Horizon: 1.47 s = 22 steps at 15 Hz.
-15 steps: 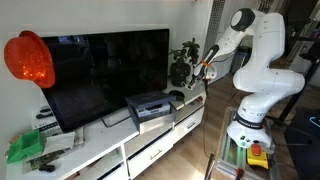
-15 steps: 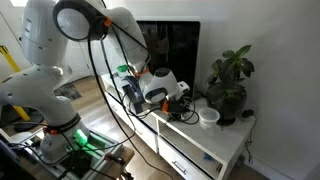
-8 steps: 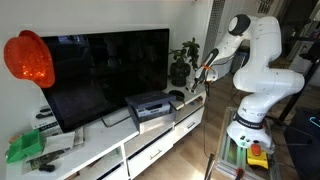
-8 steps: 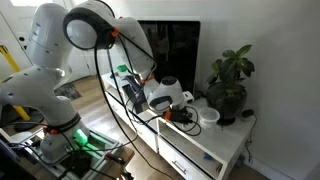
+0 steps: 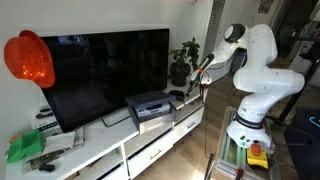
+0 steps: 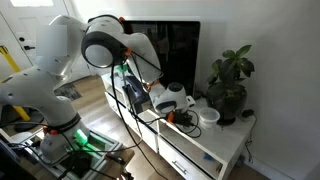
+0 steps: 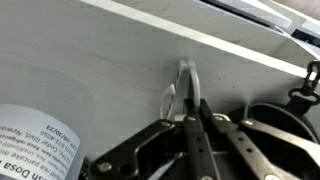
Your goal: Move the spectacle case to the top of the television stand then put the white glasses on the stand
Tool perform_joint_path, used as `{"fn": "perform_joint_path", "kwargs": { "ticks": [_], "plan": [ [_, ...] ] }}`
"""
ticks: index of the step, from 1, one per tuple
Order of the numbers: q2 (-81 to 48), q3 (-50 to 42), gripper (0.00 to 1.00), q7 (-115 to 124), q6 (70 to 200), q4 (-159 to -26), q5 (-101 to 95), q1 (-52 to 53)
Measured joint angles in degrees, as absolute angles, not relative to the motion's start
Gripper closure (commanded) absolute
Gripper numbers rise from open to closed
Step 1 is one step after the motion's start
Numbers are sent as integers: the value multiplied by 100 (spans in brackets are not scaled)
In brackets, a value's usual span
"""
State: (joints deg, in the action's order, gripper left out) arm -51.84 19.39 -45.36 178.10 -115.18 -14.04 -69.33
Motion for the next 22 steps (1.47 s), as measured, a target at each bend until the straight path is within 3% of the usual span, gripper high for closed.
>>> {"fn": "perform_joint_path", "kwargs": {
  "ticks": [2, 12, 22],
  "plan": [
    [-5248, 1960, 68, -4536, 17691, -11347, -1404, -6905],
    [-5216, 2091, 2, -4530, 17463, -11229, -1382, -6862],
    [-4091, 1914, 0, -3592, 17471, -12112, -1230, -6583]
  ]
}}
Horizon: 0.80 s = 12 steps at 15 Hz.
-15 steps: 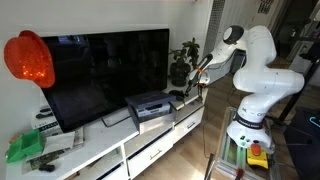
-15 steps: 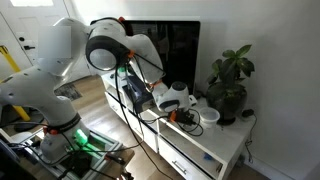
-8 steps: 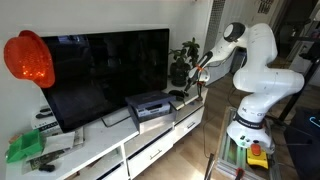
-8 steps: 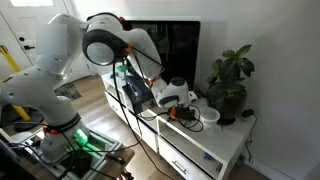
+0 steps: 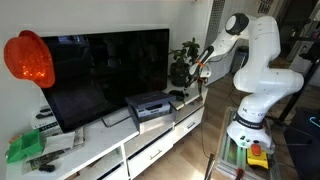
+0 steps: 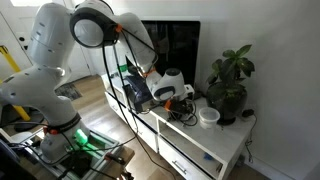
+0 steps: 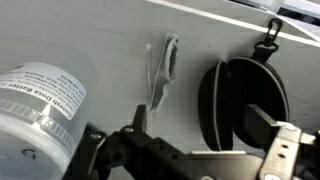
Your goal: Move the spectacle case to the top of the television stand then put the white glasses on the stand
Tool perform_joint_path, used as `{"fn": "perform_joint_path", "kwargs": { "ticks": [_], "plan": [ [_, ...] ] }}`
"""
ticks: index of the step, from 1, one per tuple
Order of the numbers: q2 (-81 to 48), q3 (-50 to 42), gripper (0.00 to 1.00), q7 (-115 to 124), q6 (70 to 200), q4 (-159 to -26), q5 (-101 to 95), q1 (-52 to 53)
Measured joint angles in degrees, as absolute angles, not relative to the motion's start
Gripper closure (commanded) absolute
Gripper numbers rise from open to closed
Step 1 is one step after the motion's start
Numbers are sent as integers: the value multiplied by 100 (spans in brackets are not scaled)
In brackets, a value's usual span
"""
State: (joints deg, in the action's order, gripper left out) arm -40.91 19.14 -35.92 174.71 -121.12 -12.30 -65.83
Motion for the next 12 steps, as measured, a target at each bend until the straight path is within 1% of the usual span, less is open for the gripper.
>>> {"fn": "perform_joint_path", "kwargs": {
  "ticks": [8, 12],
  "plan": [
    [-2660, 1665, 0, -2414, 18212, -13300, -1115, -6422],
    [-2391, 1666, 0, -2299, 18264, -13563, -1109, -6425]
  ]
}}
